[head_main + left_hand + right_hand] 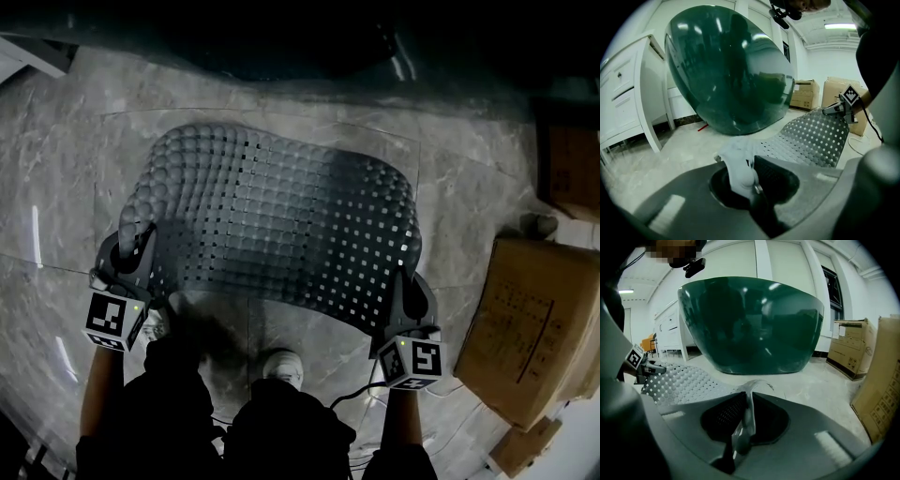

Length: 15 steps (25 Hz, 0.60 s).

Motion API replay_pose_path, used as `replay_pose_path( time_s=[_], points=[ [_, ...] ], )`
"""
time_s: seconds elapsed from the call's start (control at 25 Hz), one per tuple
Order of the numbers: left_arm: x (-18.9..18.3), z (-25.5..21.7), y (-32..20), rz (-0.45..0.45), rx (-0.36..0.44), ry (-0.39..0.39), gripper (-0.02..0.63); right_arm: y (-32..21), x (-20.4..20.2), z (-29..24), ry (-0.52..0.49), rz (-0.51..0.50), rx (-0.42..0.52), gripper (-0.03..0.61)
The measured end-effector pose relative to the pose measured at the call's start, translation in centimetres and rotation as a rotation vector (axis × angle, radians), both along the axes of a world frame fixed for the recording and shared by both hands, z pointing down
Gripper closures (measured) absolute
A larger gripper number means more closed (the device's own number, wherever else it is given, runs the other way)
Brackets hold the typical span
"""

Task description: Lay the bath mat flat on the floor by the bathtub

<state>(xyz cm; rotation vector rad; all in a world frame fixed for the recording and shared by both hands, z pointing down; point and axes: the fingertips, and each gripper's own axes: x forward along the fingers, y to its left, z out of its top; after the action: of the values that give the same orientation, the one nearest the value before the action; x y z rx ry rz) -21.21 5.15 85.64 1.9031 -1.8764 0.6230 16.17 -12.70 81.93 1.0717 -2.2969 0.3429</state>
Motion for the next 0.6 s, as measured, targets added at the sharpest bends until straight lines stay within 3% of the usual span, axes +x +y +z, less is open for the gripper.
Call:
replay_pose_path(
  time_s=[0.44,0.6],
  points=[
    [-2.5,3.9,0.4,-0.059,-0.071,0.062,0.580,-1.1,3.4,5.4,0.071,0.048,-0.071,0.525],
    [-3.0,4.6,0.5,-0.051,-0.106,0.051,0.580,-1.4,4.4,6.9,0.088,0.066,-0.101,0.525]
  ],
)
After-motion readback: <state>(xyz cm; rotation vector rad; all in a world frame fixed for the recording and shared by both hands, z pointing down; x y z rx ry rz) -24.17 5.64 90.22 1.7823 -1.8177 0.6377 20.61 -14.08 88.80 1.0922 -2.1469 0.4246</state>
